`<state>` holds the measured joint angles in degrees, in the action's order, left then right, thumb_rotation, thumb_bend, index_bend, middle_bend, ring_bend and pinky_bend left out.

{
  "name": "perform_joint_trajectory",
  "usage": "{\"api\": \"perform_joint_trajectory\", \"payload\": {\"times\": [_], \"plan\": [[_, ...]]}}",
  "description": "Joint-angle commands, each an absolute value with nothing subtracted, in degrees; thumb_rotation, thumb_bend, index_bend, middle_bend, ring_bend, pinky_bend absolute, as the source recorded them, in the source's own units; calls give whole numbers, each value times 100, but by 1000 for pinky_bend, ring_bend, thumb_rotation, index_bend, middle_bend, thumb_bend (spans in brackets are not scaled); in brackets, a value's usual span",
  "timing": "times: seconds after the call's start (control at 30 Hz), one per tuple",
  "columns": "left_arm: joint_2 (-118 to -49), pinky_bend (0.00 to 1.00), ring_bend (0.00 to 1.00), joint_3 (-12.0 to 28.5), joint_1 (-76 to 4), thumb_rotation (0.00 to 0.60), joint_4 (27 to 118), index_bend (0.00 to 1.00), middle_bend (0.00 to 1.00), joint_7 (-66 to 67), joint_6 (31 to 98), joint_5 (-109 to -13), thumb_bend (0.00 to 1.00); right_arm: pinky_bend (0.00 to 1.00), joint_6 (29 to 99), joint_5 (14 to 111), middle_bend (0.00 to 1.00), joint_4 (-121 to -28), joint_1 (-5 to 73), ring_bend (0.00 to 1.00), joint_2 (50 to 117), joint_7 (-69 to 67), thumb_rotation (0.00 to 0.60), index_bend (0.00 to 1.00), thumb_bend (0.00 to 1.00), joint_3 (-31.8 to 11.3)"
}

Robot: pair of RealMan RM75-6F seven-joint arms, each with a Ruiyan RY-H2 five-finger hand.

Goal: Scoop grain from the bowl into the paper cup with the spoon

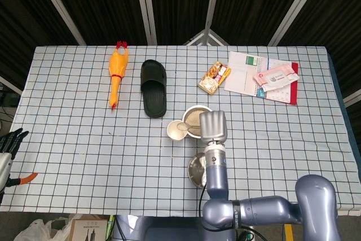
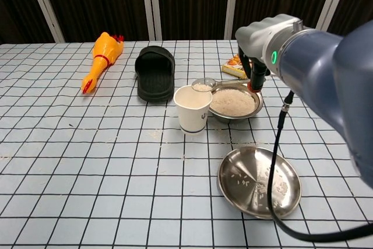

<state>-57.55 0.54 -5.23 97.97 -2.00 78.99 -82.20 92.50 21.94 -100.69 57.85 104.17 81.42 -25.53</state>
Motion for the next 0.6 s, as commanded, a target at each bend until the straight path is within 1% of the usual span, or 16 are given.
{"api": "perform_joint_trajectory", "payload": {"times": [0.03, 0.23, 0.4, 0.6], "plan": [[-5752, 0, 0, 56, -521, 600, 9797, 0, 0, -214, 7903, -8216, 0, 1000, 9259, 2270, 831, -9945, 5820, 987, 10539, 8037, 600, 688, 755, -2436], [-5738, 0, 0, 51, -522, 600, 9803, 0, 0, -251, 7890, -8218, 0, 1000, 9148, 2695, 831, -9562, 5851, 987, 10726, 7801, 600, 688, 756, -2053], [-5733, 0, 0, 52, -525, 600, 9804, 0, 0, -280, 7879, -8212, 0, 1000, 9048, 3041, 831, -9318, 5821, 987, 10794, 7590, 600, 688, 756, -1823], [-5728, 0, 0, 47, -536, 600, 9823, 0, 0, -262, 7855, -8212, 0, 1000, 8930, 3665, 831, -8940, 5769, 987, 10932, 7284, 600, 688, 756, -1474]]}}
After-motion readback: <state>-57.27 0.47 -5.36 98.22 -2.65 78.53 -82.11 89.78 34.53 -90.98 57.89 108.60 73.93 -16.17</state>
